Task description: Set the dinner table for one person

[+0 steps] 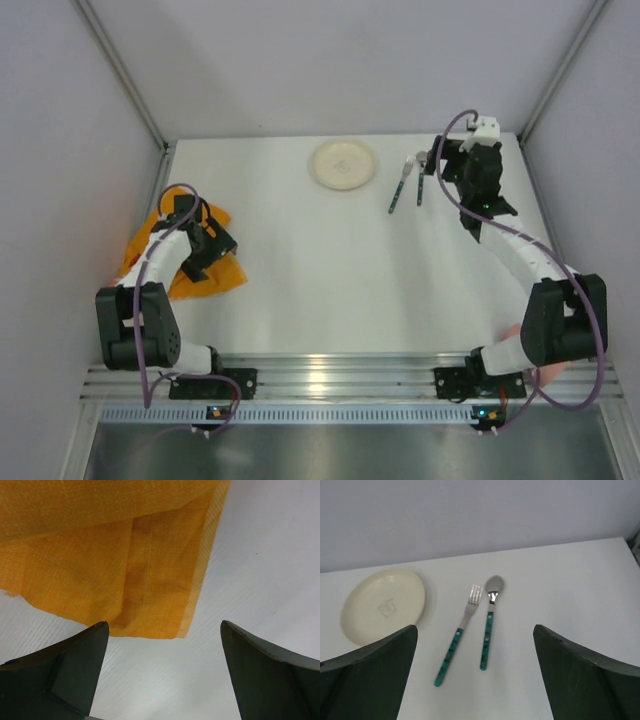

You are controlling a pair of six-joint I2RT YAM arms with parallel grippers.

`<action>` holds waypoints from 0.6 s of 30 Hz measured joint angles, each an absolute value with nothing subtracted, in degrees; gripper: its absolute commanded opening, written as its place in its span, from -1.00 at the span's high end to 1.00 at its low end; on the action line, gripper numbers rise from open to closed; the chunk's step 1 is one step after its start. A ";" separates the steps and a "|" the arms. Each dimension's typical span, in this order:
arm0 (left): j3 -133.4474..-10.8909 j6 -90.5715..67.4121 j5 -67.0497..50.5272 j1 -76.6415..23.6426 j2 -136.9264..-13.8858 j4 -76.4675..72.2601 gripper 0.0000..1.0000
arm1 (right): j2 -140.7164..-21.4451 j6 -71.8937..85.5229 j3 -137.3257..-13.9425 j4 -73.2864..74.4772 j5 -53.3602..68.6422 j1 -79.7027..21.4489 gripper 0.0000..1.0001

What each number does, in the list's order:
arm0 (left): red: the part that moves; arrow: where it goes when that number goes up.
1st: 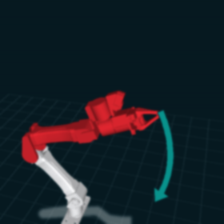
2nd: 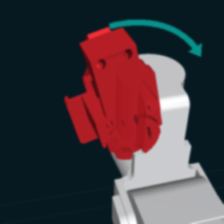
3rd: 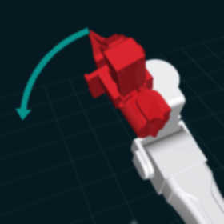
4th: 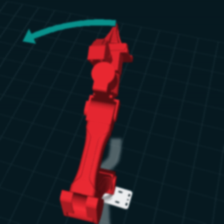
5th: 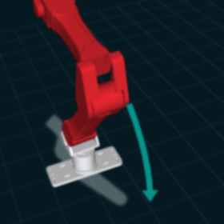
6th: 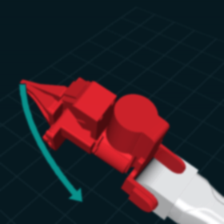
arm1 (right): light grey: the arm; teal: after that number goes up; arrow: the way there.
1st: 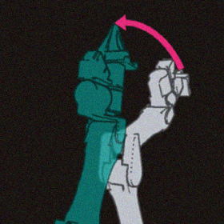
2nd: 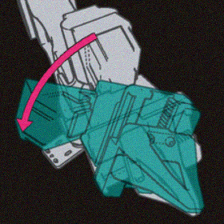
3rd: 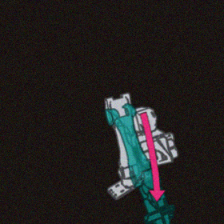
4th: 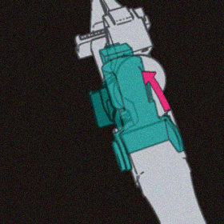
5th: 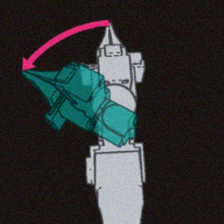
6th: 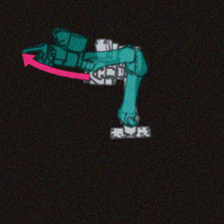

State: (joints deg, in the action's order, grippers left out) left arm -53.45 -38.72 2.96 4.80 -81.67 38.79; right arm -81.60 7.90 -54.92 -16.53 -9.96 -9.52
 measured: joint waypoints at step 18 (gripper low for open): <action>-54.76 -30.68 -0.36 5.96 -95.68 40.38 0.46 | -76.69 19.75 -54.13 13.32 6.63 -9.54 -1.00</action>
State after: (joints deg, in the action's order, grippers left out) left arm -54.76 -30.68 -0.36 5.96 -95.68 40.38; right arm -76.69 19.75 -54.13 13.32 6.63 -9.54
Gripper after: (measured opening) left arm 0.441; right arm 0.996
